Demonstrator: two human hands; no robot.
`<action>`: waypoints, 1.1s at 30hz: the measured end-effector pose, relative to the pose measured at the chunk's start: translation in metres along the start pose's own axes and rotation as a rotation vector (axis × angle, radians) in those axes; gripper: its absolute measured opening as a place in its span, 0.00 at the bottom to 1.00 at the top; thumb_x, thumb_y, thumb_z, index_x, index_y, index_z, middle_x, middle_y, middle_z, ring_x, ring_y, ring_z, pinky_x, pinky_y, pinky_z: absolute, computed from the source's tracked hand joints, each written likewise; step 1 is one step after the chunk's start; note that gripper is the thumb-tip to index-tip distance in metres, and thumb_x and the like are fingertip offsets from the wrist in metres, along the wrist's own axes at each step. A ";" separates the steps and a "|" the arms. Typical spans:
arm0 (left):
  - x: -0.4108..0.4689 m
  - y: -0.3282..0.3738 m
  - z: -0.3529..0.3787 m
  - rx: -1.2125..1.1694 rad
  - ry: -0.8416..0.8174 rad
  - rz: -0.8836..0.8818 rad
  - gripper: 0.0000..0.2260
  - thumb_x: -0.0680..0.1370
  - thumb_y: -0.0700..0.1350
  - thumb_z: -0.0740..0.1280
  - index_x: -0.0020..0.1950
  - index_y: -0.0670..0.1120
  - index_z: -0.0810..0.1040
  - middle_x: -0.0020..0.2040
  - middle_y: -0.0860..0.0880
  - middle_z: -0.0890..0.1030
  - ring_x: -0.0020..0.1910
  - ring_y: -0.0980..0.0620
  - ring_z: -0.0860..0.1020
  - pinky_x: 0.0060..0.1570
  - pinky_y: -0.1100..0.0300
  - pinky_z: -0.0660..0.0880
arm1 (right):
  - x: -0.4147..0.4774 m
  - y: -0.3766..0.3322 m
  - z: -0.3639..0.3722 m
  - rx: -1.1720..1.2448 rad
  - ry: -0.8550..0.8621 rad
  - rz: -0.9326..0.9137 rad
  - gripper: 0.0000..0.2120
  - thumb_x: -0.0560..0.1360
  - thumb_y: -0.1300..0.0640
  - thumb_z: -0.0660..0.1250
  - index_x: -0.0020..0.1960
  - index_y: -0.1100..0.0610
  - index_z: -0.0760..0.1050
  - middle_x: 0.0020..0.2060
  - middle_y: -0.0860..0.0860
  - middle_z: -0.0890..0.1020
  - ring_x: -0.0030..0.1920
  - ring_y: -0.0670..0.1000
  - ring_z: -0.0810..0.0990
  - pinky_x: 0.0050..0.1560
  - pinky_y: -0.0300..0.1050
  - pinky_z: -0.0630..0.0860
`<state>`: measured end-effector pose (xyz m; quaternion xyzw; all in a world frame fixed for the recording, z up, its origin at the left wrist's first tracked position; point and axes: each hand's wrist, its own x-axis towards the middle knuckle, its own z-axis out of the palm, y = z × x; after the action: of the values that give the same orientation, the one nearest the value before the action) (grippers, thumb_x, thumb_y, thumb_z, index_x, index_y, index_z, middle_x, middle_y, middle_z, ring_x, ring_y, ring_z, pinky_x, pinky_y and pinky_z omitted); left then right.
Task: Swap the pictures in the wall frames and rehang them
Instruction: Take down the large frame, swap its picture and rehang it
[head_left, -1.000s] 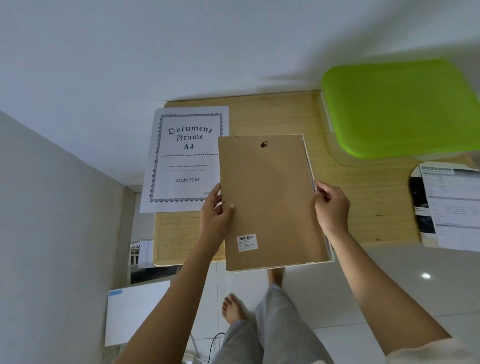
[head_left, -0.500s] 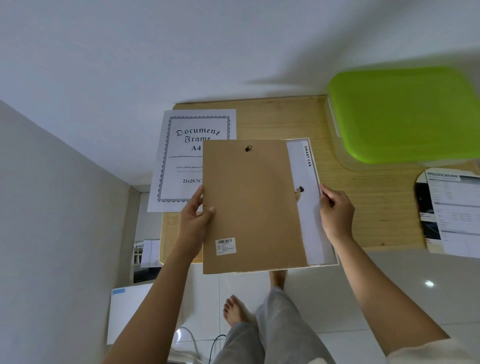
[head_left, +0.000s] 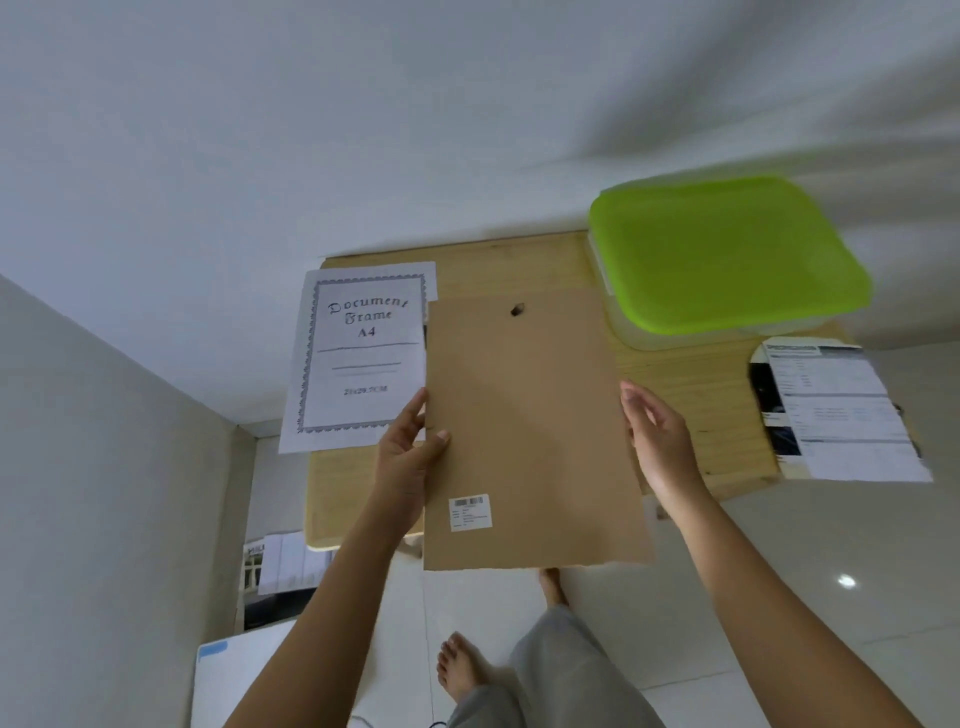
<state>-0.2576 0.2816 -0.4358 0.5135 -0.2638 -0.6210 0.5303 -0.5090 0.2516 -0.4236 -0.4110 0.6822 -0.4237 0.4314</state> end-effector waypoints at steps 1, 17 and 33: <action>-0.003 -0.005 0.015 0.000 -0.034 -0.014 0.24 0.76 0.30 0.61 0.68 0.48 0.68 0.52 0.48 0.78 0.50 0.50 0.79 0.49 0.55 0.80 | -0.007 -0.002 -0.010 -0.004 0.016 0.029 0.18 0.79 0.56 0.60 0.67 0.60 0.69 0.62 0.52 0.76 0.57 0.45 0.75 0.56 0.36 0.69; -0.018 -0.118 0.226 0.634 -0.254 -0.231 0.30 0.76 0.38 0.65 0.75 0.49 0.56 0.68 0.46 0.67 0.56 0.51 0.69 0.52 0.60 0.71 | -0.003 0.074 -0.223 -0.191 0.228 0.162 0.12 0.79 0.59 0.58 0.60 0.57 0.75 0.49 0.50 0.81 0.49 0.48 0.77 0.54 0.42 0.72; -0.016 -0.143 0.222 0.976 0.202 0.007 0.26 0.76 0.41 0.67 0.71 0.40 0.63 0.69 0.45 0.64 0.65 0.48 0.68 0.67 0.56 0.65 | 0.046 0.080 -0.199 -0.316 -0.052 0.064 0.22 0.78 0.59 0.60 0.71 0.59 0.63 0.67 0.55 0.71 0.67 0.52 0.70 0.67 0.46 0.67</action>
<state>-0.5179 0.2909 -0.4811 0.7585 -0.4727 -0.3702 0.2532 -0.7244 0.2778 -0.4562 -0.4626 0.7418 -0.2864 0.3921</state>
